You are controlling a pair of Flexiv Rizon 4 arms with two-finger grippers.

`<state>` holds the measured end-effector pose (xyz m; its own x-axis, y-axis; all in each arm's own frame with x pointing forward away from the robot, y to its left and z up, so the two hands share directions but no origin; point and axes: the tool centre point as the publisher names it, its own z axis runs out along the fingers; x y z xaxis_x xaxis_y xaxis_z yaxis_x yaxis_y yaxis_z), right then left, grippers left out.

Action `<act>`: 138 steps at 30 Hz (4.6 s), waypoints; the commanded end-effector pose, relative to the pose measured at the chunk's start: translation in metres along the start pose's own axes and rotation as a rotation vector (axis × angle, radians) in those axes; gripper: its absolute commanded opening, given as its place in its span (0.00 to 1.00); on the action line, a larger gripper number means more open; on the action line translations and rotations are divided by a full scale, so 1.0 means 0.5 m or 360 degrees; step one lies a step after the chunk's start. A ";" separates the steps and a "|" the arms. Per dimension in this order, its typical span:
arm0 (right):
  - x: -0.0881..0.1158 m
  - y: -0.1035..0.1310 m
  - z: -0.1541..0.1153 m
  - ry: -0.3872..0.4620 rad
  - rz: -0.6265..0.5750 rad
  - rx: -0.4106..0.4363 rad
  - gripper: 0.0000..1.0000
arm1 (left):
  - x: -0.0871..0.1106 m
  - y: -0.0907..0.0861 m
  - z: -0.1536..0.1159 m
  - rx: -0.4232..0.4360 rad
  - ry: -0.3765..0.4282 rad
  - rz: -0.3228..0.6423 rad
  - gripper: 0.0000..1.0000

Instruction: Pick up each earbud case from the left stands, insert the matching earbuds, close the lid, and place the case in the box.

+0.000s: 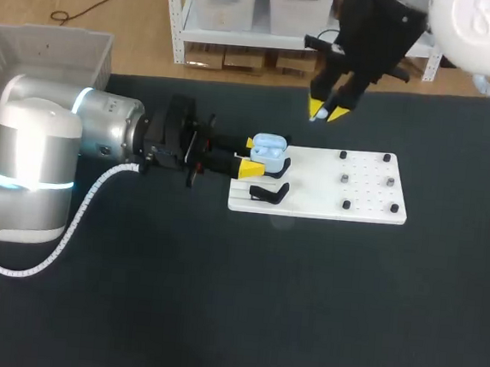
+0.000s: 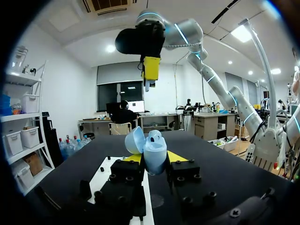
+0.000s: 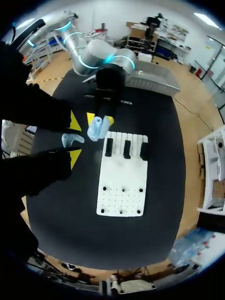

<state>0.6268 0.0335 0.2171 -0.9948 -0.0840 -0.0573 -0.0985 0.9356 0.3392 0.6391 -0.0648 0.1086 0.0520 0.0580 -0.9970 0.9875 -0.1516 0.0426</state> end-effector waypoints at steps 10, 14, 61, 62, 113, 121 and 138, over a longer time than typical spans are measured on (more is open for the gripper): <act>-0.009 0.064 0.049 0.0184 -0.0272 0.0076 0.00 | 0.000 0.002 0.000 0.0004 0.0001 0.0000 0.00; -0.009 0.064 0.049 0.0184 -0.0272 0.0076 0.00 | 0.000 0.002 0.000 0.0004 0.0001 0.0000 0.00; 0.020 0.093 0.137 0.0157 -0.0623 0.0478 0.00 | 0.000 0.002 0.000 0.0004 0.0001 0.0000 0.00; 0.019 0.093 0.137 0.0153 -0.0621 0.0478 0.00 | 0.000 0.002 0.000 0.0004 0.0001 0.0000 0.00; -0.034 0.072 0.180 0.0171 -0.0462 0.0426 0.00 | 0.000 0.002 0.000 0.0004 0.0001 0.0000 0.00; -0.038 0.070 0.184 0.0190 -0.0458 0.0422 0.12 | 0.000 0.002 0.000 0.0004 0.0001 0.0000 0.00; -0.057 0.023 0.094 -0.0046 -0.0225 0.0220 1.00 | 0.000 0.002 0.000 0.0004 0.0001 0.0000 0.00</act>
<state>0.6601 0.0823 0.1805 -0.9681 -0.2447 -0.0531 -0.2500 0.9561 0.1526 0.6398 -0.0649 0.1084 0.0521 0.0577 -0.9970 0.9873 -0.1527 0.0428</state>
